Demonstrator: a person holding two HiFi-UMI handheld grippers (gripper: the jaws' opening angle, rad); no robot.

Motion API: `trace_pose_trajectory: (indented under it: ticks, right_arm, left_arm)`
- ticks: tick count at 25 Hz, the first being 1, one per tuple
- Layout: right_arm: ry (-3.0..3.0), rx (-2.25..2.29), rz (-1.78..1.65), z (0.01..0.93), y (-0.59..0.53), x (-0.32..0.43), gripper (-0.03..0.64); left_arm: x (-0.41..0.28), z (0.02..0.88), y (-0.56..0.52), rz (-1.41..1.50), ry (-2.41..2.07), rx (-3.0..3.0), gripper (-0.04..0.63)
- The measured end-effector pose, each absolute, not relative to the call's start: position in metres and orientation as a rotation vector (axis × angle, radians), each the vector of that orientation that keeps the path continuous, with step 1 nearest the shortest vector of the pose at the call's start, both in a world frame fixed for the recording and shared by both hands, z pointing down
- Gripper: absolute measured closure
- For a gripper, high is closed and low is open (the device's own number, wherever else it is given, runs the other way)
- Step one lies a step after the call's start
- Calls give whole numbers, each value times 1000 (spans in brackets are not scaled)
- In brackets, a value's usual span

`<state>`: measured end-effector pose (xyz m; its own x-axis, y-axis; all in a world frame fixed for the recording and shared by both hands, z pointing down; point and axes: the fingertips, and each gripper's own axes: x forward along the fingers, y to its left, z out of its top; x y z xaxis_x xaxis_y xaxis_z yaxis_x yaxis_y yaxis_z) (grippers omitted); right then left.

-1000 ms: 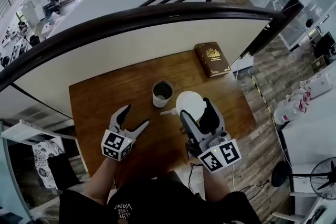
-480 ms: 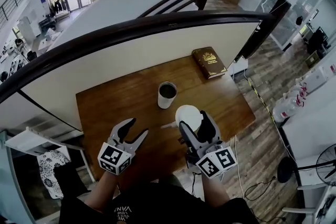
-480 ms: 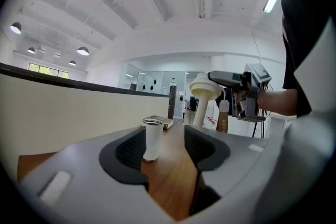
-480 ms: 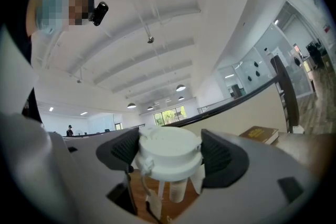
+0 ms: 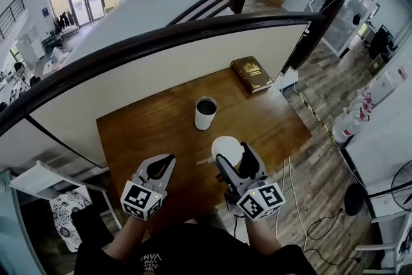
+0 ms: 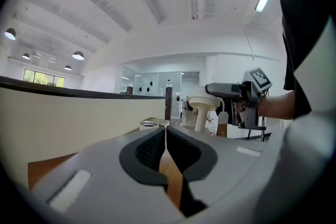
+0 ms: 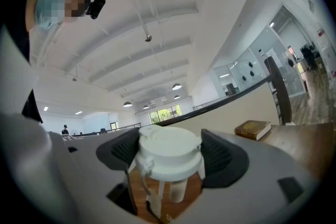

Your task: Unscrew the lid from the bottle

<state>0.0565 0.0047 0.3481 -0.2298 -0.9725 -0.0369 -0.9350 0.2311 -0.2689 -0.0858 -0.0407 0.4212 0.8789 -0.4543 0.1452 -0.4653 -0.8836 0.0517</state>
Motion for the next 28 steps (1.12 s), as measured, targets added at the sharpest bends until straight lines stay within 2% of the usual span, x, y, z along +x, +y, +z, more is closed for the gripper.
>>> trace_pose_trajectory:
  ticks: [28]
  right_arm:
    - [2254, -1921, -398, 402, 59, 10, 279]
  left_arm:
    - [-120, 436, 9, 223, -626, 2945, 584]
